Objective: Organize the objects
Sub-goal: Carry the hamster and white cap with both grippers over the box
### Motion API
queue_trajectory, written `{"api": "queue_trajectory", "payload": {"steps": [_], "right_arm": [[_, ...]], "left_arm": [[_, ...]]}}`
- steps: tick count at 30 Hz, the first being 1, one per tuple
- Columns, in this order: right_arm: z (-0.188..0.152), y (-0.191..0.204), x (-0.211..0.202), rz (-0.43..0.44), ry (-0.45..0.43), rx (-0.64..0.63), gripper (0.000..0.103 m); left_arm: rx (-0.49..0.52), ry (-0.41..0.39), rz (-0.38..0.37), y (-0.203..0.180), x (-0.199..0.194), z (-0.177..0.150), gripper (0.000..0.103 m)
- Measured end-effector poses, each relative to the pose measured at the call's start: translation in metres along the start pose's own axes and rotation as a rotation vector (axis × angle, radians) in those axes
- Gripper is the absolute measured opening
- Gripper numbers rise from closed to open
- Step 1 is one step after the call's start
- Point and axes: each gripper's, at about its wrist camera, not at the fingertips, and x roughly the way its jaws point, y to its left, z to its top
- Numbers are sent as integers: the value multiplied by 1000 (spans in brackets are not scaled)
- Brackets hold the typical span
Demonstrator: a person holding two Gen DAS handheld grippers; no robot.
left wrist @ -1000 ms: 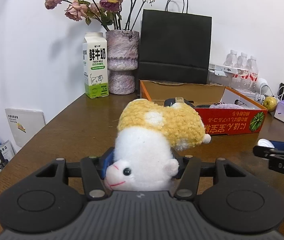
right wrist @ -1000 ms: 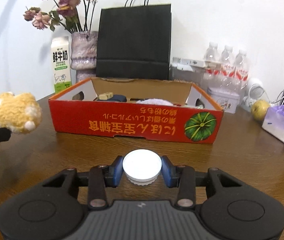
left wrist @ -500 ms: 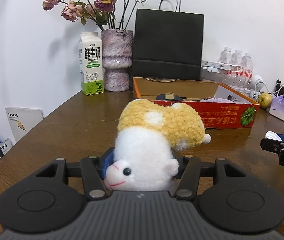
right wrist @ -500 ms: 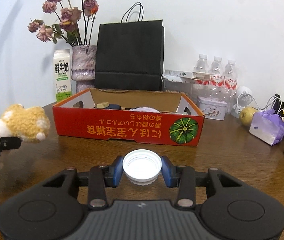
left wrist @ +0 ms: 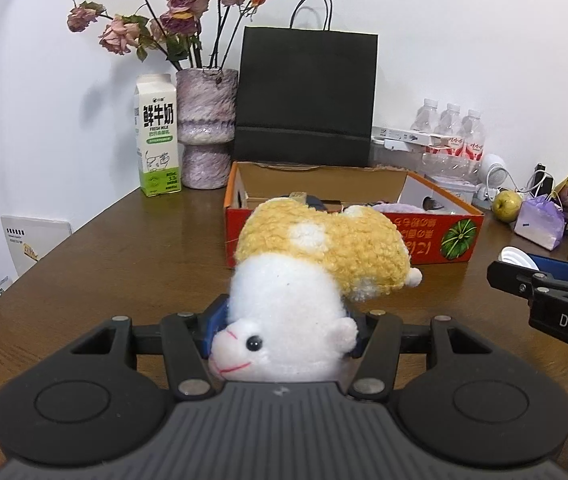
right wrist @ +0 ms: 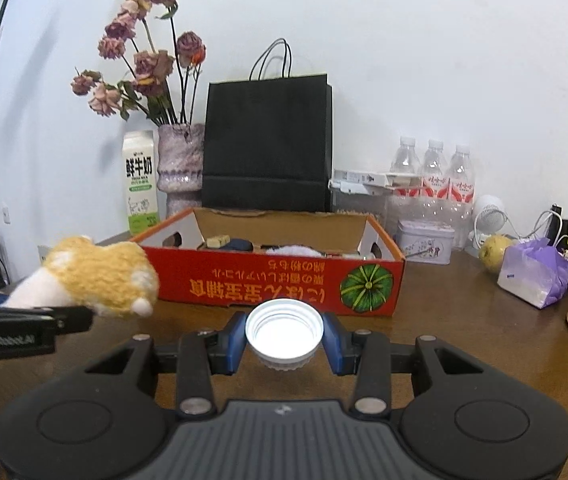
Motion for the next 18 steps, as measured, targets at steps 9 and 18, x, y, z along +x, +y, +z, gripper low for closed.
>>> {"api": "queue_trajectory", "payload": {"steps": [9, 18], "right_arm": [[17, -12, 5, 28, -15, -1, 39], [34, -12, 14, 36, -26, -28, 39]], "left_arm": [[-3, -16, -5, -16, 5, 15, 56], [-27, -25, 7, -20, 16, 33, 56]]}}
